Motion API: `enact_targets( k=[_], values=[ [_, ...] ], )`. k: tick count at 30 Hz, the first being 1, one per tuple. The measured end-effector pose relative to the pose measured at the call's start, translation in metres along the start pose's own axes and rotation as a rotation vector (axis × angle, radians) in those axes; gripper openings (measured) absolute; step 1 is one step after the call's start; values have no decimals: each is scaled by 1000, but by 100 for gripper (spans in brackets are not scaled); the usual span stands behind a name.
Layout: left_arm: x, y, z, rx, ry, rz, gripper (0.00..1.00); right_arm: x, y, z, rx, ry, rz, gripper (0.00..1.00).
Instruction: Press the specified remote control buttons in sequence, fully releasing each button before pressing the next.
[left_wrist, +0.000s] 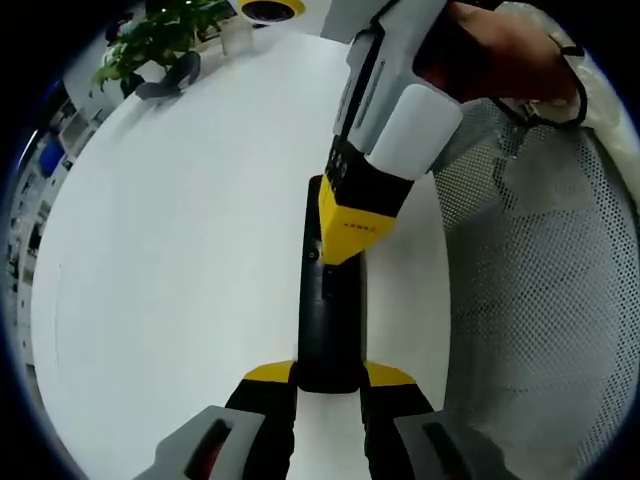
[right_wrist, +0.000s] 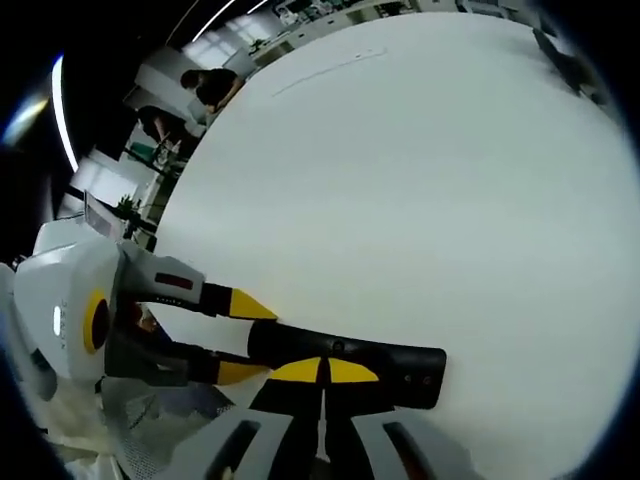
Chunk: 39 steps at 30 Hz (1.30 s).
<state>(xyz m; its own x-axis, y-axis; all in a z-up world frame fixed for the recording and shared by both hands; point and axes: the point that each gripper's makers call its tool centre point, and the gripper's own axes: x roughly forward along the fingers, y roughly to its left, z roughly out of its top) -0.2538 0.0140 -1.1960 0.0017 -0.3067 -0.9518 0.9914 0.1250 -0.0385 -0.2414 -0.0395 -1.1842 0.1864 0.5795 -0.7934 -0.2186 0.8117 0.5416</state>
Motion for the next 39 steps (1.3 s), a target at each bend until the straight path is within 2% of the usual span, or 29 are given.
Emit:
enact_targets(
  k=[4, 7, 18, 32, 39],
  values=[
    [0, 0, 0, 1, -1, 0, 23, -6, -3, 0, 5, 6, -10, 0],
    [0, 0, 0, 1, -2, -2, 23, -10, 1, 0, 21, 9, 10, 0],
    [0, 0, -1, 2, -4, 4, 23, -1, 1, -15, -7, 67, -3, 0],
    [0, 0, -1, 22, 7, 1, 23, 1, 1, -16, -42, 98, -41, 0],
    [0, 0, -1, 18, -3, -1, 23, -1, 1, -17, -41, 88, -29, 0]
  ],
)
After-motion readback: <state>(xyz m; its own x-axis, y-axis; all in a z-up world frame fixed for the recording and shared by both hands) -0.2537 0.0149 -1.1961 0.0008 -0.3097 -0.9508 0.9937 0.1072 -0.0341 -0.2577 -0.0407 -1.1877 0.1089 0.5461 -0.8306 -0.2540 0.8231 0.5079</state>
